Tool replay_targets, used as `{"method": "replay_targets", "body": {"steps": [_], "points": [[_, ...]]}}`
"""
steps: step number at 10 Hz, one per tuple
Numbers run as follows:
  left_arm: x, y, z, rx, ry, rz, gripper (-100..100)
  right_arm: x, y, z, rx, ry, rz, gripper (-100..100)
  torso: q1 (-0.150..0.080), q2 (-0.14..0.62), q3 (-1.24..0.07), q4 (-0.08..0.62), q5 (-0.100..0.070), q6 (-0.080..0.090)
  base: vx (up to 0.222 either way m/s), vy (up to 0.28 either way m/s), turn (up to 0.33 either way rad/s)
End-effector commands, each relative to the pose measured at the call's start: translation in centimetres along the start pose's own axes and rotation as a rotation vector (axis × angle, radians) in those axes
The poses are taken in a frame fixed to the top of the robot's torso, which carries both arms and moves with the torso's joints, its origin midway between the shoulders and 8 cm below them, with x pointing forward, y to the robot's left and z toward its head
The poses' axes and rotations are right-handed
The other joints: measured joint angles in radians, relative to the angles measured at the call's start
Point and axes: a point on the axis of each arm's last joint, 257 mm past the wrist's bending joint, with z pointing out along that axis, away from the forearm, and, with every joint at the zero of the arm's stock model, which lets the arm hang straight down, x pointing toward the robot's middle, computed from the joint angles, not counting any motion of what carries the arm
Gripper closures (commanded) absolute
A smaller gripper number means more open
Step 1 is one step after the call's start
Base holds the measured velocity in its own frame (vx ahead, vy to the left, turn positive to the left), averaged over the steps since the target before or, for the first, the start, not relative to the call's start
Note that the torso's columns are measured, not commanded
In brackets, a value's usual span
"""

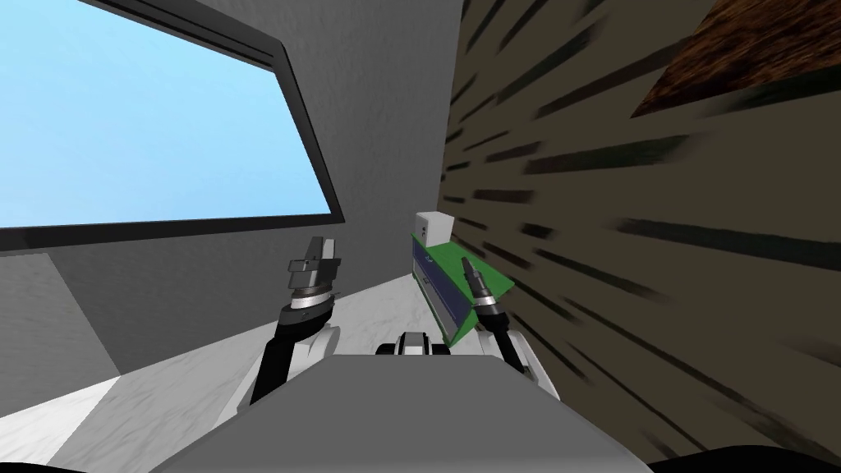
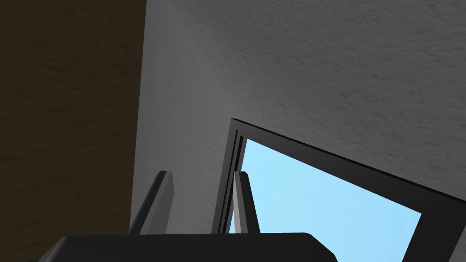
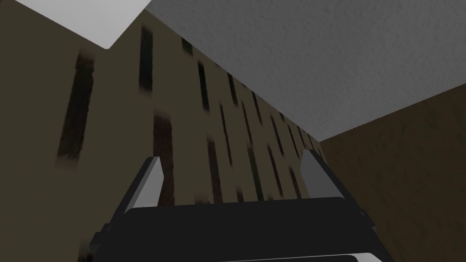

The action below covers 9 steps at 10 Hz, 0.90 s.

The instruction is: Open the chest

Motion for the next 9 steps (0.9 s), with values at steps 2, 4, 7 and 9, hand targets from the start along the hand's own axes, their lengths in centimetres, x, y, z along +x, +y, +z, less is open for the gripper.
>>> {"method": "replay_targets", "body": {"steps": [2, 4, 7, 9], "points": [[0.0, 0.0, 0.0, 0.000, 0.000, 0.000, 0, 1.7, -2.0, 0.1, 0.024, 0.068, -0.194, -100, -0.001, 0.000, 0.000, 0.000, 0.000, 0.000, 0.083, 0.054, 0.044], [0.0, 0.0, 0.0, 0.000, 0.000, 0.000, 0, 2.5, -3.0, 0.1, 0.034, 0.103, -0.294, -100, 0.001, 0.000, 0.000, 0.000, 0.000, 0.000, 0.091, 0.061, 0.045], [0.0, 0.0, 0.0, 0.000, 0.000, 0.000, 0, 3.5, -4.1, 0.1, 0.042, 0.146, -0.416, -100, -0.001, 0.003, 0.002, 0.001, 0.000, 0.000, 0.052, 0.041, 0.028], [0.0, 0.0, 0.0, 0.000, 0.000, 0.000, 0, 4.1, -5.4, 0.0, 0.051, 0.181, -0.518, -100, 0.001, -0.001, 0.000, 0.000, 0.000, 0.000, 0.078, 0.052, 0.048]]}}
